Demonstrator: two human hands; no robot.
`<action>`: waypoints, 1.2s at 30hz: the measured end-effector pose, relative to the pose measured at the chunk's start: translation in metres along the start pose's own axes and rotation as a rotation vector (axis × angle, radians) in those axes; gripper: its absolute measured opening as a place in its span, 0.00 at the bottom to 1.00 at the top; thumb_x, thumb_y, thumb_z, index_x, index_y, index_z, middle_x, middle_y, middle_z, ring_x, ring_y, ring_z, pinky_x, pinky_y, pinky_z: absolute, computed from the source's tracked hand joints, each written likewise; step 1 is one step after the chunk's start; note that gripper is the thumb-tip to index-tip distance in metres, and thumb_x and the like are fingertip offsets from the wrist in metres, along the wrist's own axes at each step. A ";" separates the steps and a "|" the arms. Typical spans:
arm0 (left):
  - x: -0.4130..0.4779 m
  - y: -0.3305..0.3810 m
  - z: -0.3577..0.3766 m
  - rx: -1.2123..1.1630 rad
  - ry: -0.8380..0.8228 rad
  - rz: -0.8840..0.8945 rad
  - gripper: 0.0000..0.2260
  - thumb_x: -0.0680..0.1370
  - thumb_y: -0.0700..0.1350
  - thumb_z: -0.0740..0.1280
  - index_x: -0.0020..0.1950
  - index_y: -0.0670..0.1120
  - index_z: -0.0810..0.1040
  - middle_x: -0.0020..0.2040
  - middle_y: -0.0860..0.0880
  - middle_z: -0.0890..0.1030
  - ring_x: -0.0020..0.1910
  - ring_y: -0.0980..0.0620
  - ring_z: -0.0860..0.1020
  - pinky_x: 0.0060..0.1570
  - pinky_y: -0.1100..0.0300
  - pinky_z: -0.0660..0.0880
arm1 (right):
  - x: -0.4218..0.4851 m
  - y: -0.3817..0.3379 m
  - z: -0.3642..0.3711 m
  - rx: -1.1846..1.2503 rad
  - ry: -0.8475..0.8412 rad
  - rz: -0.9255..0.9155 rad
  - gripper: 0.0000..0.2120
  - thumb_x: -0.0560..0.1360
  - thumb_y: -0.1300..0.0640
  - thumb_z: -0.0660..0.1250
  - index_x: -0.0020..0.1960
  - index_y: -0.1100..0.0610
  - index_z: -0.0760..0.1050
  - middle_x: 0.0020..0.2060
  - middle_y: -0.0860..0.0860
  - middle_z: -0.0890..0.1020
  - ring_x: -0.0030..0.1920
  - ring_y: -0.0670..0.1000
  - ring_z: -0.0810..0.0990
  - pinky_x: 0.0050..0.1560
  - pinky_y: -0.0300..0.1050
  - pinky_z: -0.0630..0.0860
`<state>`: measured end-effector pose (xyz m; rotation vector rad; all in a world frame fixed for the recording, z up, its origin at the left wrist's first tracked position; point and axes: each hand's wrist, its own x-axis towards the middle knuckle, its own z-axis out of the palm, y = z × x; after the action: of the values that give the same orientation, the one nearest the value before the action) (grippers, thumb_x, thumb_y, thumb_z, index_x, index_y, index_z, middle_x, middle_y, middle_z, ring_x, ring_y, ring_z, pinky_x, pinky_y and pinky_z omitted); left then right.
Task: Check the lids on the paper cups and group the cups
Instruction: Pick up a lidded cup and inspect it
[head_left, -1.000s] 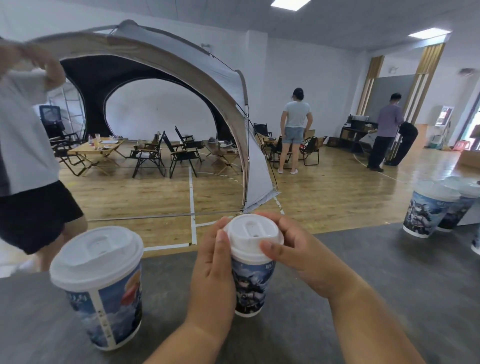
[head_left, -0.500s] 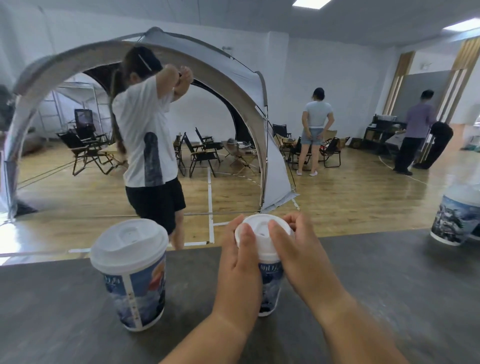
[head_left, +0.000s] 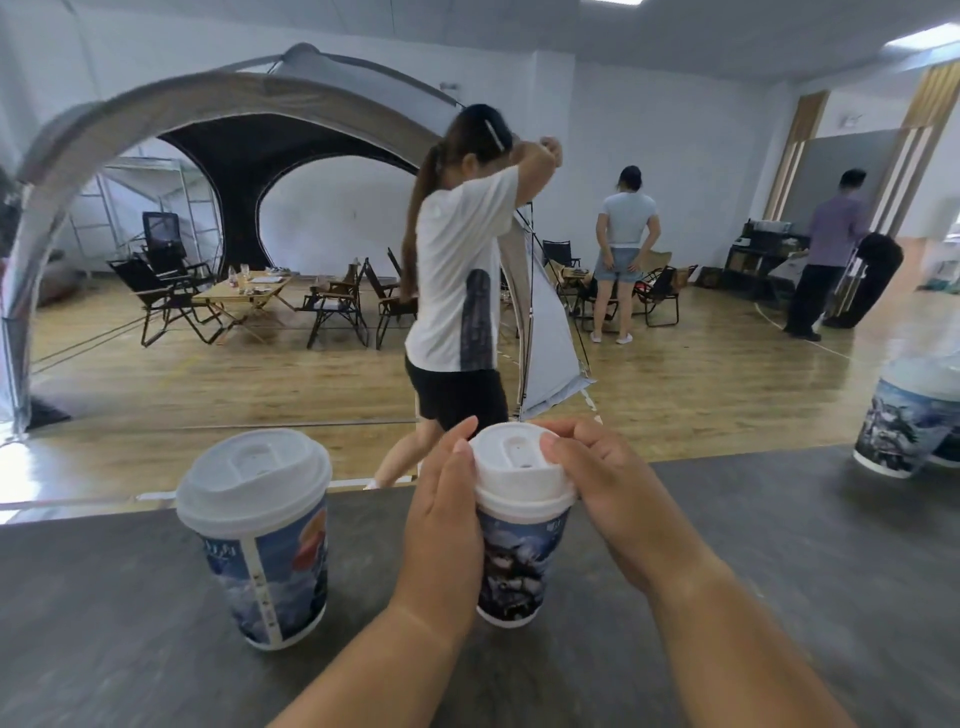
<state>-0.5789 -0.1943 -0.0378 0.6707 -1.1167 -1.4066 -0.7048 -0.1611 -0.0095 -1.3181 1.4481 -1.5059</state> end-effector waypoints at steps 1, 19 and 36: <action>0.000 0.000 -0.001 0.009 -0.029 0.000 0.19 0.75 0.60 0.61 0.61 0.54 0.79 0.62 0.48 0.80 0.62 0.47 0.78 0.63 0.45 0.73 | 0.000 0.001 0.001 0.036 -0.005 0.009 0.09 0.79 0.58 0.63 0.53 0.54 0.81 0.48 0.49 0.86 0.49 0.44 0.82 0.50 0.38 0.76; 0.002 0.004 -0.007 0.047 -0.032 0.021 0.21 0.76 0.57 0.58 0.59 0.47 0.80 0.57 0.43 0.82 0.59 0.43 0.79 0.63 0.38 0.72 | 0.003 0.002 -0.002 0.130 -0.010 0.070 0.10 0.80 0.57 0.61 0.54 0.56 0.80 0.48 0.53 0.85 0.49 0.51 0.82 0.50 0.45 0.78; 0.005 0.012 -0.013 -0.067 0.028 -0.045 0.14 0.79 0.45 0.61 0.56 0.37 0.80 0.51 0.38 0.83 0.50 0.42 0.82 0.46 0.55 0.79 | 0.000 0.007 0.003 0.104 -0.181 0.003 0.15 0.82 0.54 0.57 0.63 0.55 0.78 0.57 0.51 0.84 0.60 0.52 0.80 0.64 0.55 0.74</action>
<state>-0.5635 -0.2004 -0.0312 0.6693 -1.0339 -1.4618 -0.7035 -0.1629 -0.0165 -1.3507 1.2414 -1.4018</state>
